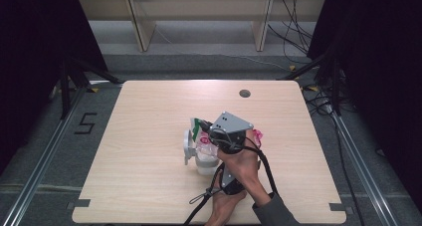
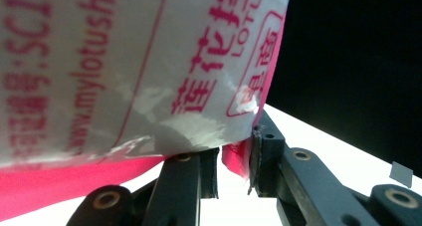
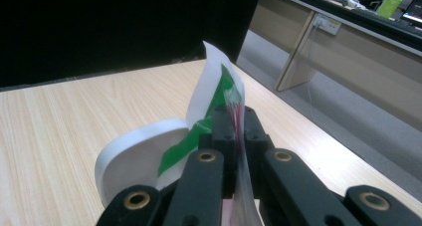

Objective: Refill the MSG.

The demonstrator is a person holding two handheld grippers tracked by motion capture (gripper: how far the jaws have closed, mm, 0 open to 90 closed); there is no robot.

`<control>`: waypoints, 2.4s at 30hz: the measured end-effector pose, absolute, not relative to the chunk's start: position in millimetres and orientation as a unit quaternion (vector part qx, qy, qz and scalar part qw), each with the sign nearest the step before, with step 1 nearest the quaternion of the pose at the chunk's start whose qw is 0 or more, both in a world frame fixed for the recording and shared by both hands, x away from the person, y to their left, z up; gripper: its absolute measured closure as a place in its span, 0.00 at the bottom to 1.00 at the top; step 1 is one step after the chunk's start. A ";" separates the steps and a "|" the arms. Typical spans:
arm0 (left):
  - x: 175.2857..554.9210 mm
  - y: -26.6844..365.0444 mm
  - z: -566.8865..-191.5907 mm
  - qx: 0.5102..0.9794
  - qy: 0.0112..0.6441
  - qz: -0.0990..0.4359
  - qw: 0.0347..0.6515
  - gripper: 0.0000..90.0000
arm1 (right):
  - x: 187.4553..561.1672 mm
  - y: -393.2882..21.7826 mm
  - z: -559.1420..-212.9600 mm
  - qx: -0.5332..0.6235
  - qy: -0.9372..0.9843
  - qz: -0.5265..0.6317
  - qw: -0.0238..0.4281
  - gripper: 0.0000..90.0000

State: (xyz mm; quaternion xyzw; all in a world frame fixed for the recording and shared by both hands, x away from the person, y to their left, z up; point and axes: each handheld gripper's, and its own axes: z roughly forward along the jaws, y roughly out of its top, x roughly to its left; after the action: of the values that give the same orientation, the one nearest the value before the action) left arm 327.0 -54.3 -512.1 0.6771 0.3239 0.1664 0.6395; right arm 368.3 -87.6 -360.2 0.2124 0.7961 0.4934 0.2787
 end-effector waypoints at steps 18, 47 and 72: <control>326.4 -54.2 -511.1 0.677 0.321 0.167 0.641 0.85 | 366.5 -86.2 -359.5 0.216 0.795 0.495 0.276 0.99; 325.3 -55.8 -511.9 0.673 0.332 0.175 0.638 0.85 | 371.1 -89.2 -360.8 0.218 0.794 0.496 0.275 0.99; 324.9 -55.8 -512.0 0.666 0.331 0.170 0.647 0.85 | 371.9 -86.6 -360.6 0.218 0.796 0.496 0.271 0.99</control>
State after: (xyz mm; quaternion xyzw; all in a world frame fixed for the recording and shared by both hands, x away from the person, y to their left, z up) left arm 324.9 -55.8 -512.0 0.6657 0.3310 0.1696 0.6470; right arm 371.9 -86.6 -360.6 0.2185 0.7956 0.4958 0.2710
